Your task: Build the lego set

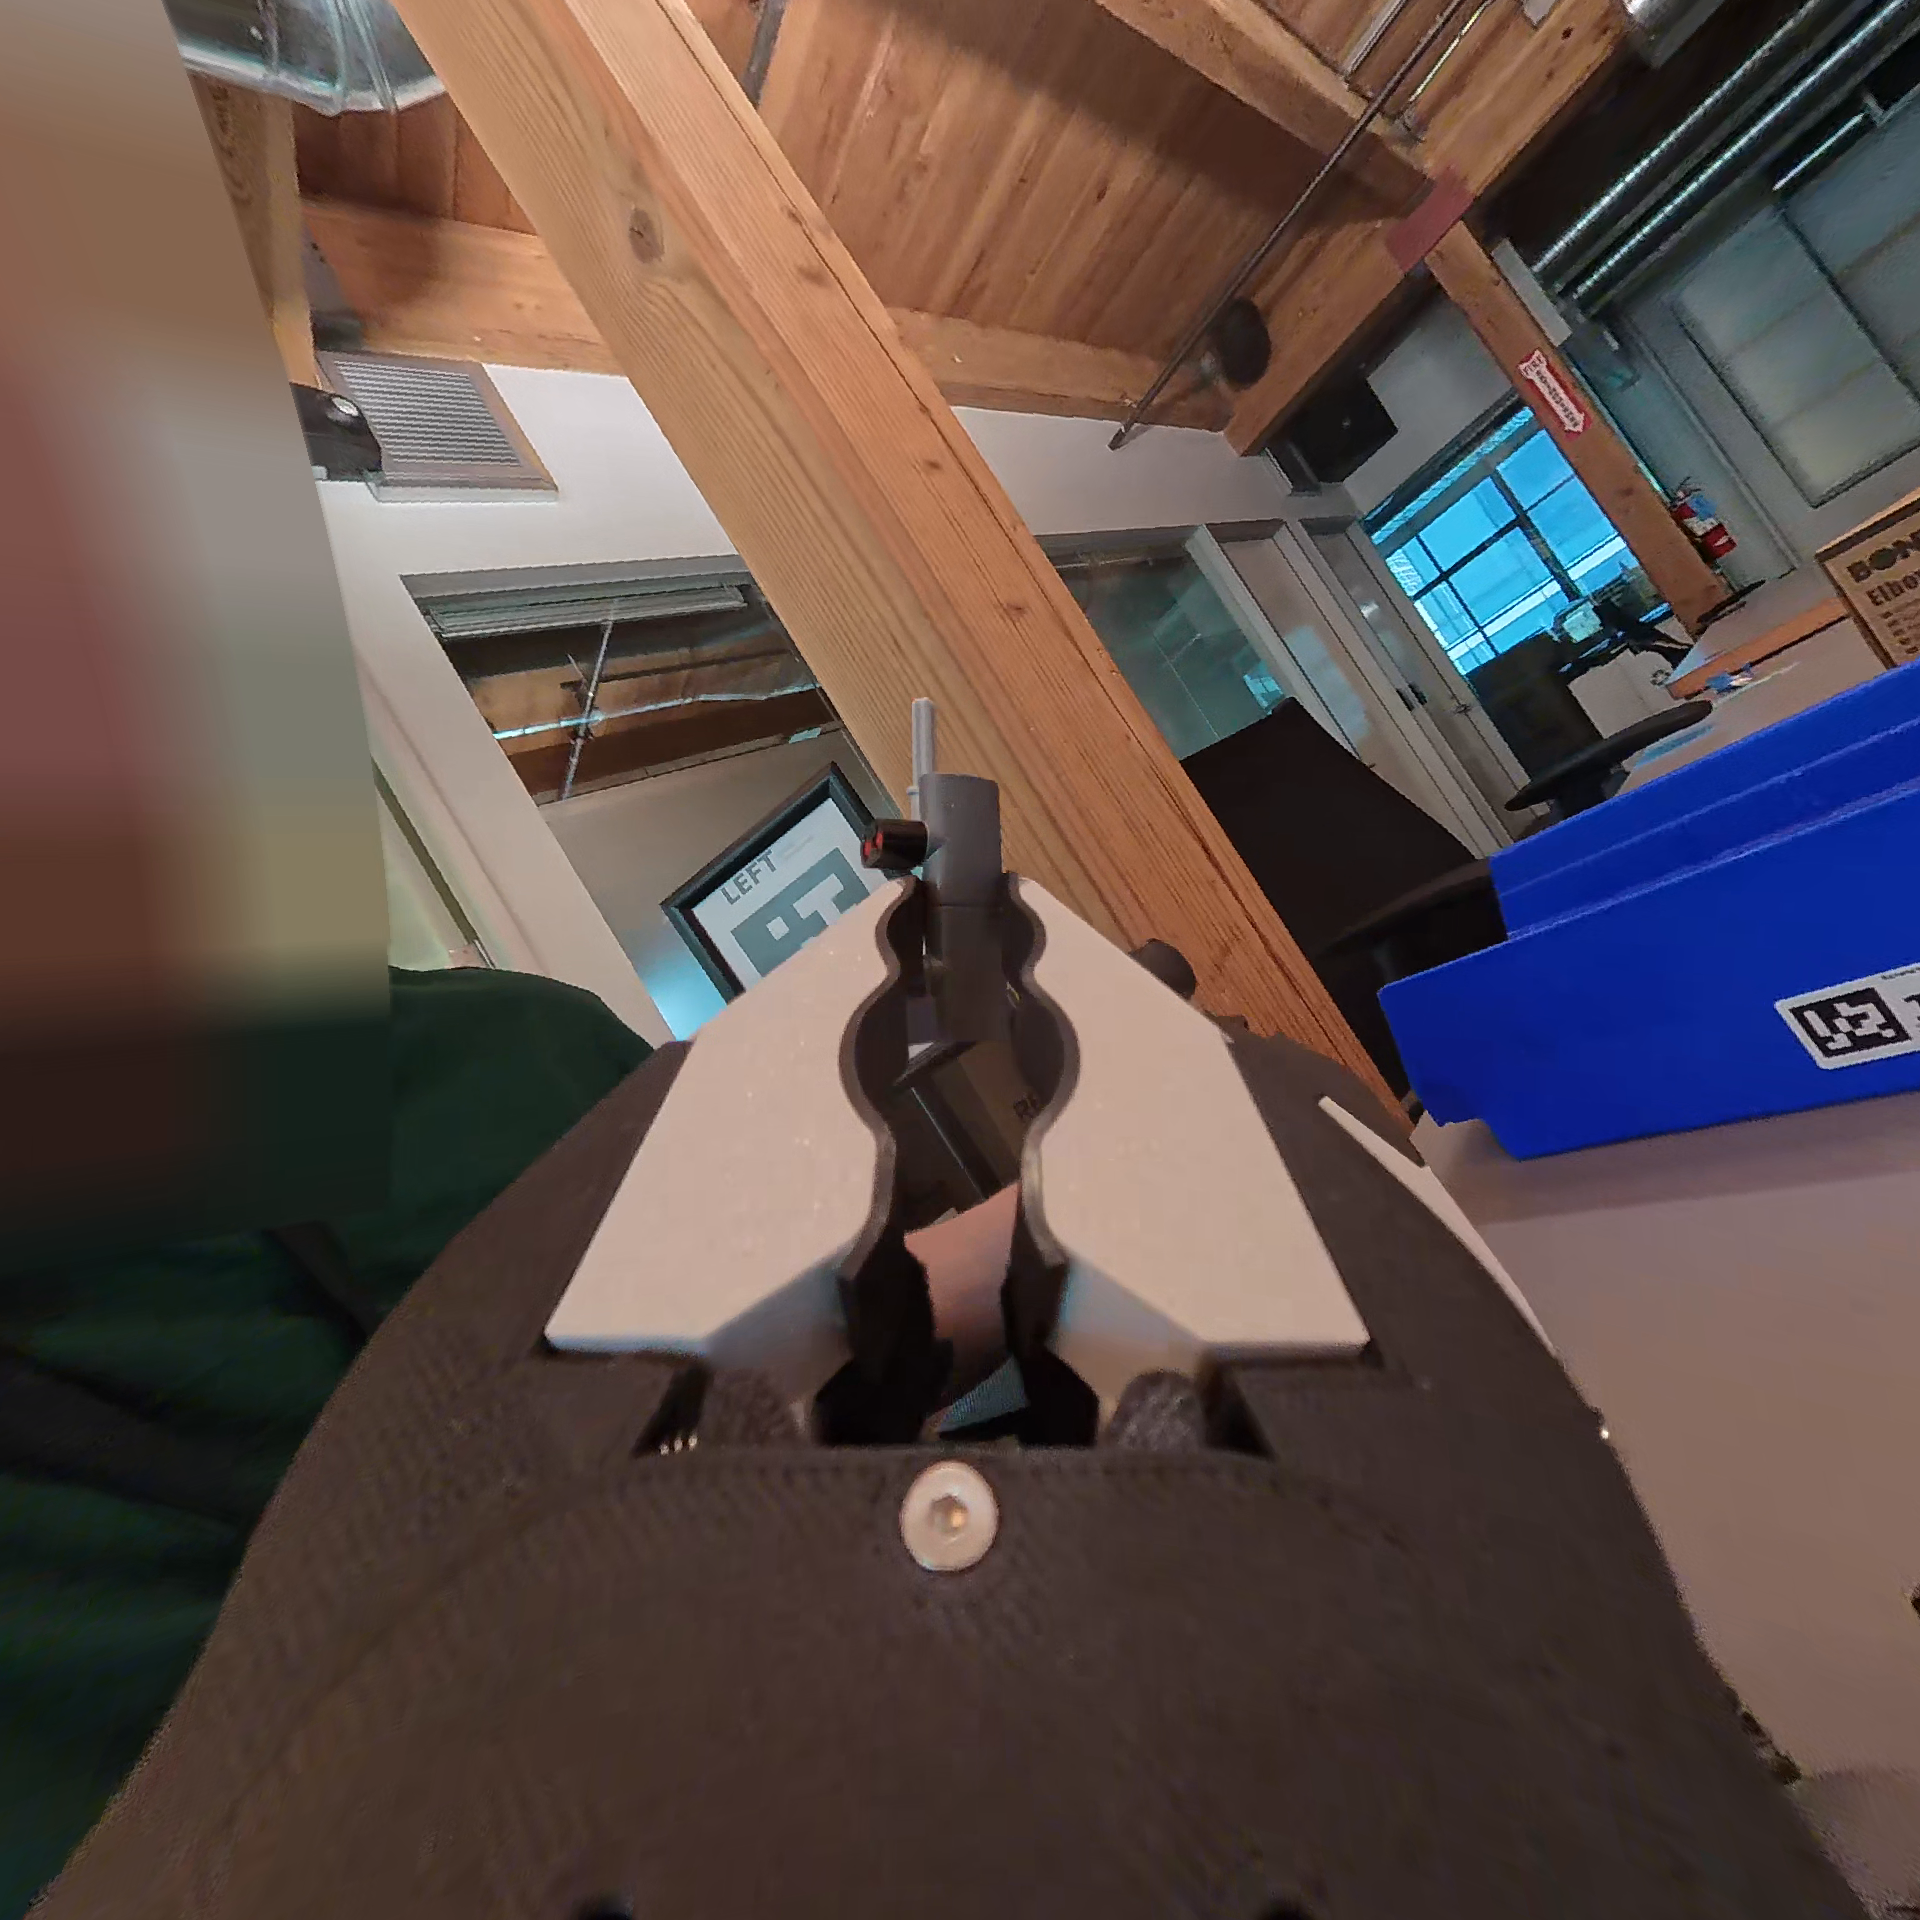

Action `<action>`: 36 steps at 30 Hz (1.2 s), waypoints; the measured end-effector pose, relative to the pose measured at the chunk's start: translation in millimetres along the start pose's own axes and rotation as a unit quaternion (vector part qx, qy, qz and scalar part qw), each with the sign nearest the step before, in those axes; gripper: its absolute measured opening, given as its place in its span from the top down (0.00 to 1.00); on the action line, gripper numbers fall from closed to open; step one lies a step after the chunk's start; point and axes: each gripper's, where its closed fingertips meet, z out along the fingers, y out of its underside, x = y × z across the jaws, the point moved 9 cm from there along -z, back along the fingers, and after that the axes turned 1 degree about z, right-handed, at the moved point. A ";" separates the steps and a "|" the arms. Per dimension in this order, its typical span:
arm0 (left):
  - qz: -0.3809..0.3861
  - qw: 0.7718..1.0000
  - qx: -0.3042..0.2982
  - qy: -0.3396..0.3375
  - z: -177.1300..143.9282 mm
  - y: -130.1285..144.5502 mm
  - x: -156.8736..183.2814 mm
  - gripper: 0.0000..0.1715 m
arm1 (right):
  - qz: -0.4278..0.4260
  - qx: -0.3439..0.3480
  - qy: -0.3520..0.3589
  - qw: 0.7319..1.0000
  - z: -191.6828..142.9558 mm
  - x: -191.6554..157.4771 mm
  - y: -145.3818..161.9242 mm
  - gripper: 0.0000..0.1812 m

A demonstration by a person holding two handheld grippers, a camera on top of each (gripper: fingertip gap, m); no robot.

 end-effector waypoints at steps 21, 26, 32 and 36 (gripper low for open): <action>-0.021 1.000 0.008 0.006 -0.4 3.0 2.3 0.79 | -0.004 -0.022 -0.004 1.000 6.2 -3.9 3.9 0.94; -0.019 1.000 0.015 0.011 0.4 3.2 5.7 0.85 | -0.003 -0.029 -0.004 1.000 8.3 -3.0 6.1 0.94; -0.015 1.000 0.019 0.006 0.4 3.3 9.0 0.86 | -0.004 -0.039 -0.002 0.999 12.3 -3.9 8.9 0.94; -0.001 1.000 0.022 0.007 0.4 1.8 15.3 0.86 | -0.007 -0.047 -0.002 0.999 15.0 -5.1 10.6 0.94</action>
